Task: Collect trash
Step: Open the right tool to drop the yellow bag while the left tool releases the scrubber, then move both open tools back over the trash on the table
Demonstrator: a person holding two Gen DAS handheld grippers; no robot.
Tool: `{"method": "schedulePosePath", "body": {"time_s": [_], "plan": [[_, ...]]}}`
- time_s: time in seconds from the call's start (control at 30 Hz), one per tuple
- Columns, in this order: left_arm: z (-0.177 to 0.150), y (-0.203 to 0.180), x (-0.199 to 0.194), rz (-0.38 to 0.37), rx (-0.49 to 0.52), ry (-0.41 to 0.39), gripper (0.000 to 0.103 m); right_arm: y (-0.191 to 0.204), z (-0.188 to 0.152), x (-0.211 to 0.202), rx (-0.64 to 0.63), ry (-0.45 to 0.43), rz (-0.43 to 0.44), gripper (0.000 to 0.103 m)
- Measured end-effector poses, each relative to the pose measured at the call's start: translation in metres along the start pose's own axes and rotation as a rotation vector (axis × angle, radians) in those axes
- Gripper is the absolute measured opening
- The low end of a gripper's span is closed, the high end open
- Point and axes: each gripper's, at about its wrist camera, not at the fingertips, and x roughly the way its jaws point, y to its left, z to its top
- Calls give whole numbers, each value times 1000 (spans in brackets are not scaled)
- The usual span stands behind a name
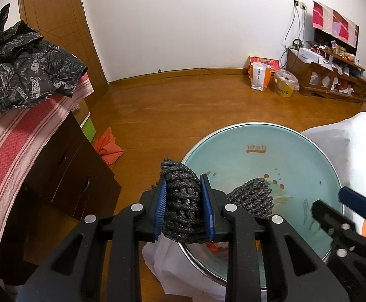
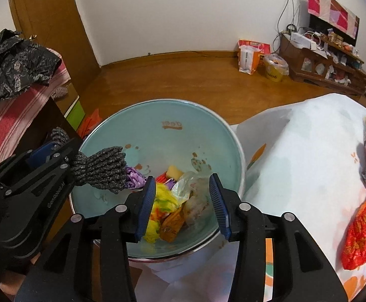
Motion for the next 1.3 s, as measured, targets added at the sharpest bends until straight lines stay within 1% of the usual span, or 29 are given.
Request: {"method": "schedulePosePath", "body": {"time_s": [0.03, 0.07, 0.13, 0.2, 0.23, 0.3, 0.33, 0.43, 0.47, 0.53, 0.57, 0.6, 0.67, 0.7, 0.77, 0.83, 0.9, 0.97, 1.13, 1.3], "plan": [[0, -1, 1, 0, 4, 4, 28, -1, 0, -2, 3, -5, -6, 44], [0, -2, 3, -1, 10, 12, 32, -3, 0, -5, 7, -11, -17, 45], [0, -4, 4, -8, 17, 21, 34, -7, 0, -10, 15, -20, -36, 51], [-1, -6, 4, -11, 23, 24, 47, -12, -1, -14, 21, -29, -52, 57], [-2, -6, 3, -11, 24, 22, 51, -15, -2, -16, 22, -33, -58, 58], [-2, -7, 1, -14, 27, 16, 66, -20, -2, -20, 34, -42, -76, 62], [-2, -8, 0, -8, 29, 15, 69, -23, -3, -22, 42, -44, -80, 63], [-2, -8, -6, -2, 35, 5, 71, -28, -4, -25, 59, -45, -90, 66], [-3, -8, -7, -2, 34, 4, 72, -29, -5, -27, 62, -50, -95, 69], [-4, -7, -12, 8, 28, -1, 80, -29, -6, -34, 59, -73, -106, 74], [-4, -5, -13, 14, 23, -4, 84, -28, -7, -36, 55, -83, -116, 80], [-5, -3, -16, 20, 18, -10, 85, -27, -8, -40, 51, -100, -132, 87], [-8, -1, -22, 19, 9, -15, 87, -29, -10, -47, 45, -124, -149, 93], [-9, 0, -24, 20, 3, -17, 91, -29, -11, -50, 41, -130, -156, 95], [-14, 2, -32, 17, -10, -28, 92, -31, -15, -55, 42, -130, -177, 97], [-18, 4, -41, 7, -11, -38, 93, -35, -18, -59, 47, -130, -181, 98], [-21, 4, -48, 14, -7, -46, 96, -39, -22, -63, 57, -129, -203, 98], [-24, 3, -54, 14, -4, -50, 96, -45, -28, -70, 70, -131, -219, 98], [-32, -7, -70, -4, 18, -59, 97, -59, -40, -91, 108, -150, -227, 98], [-38, -25, -87, -46, 47, -67, 97, -76, -53, -117, 118, -180, -266, 98]]}}
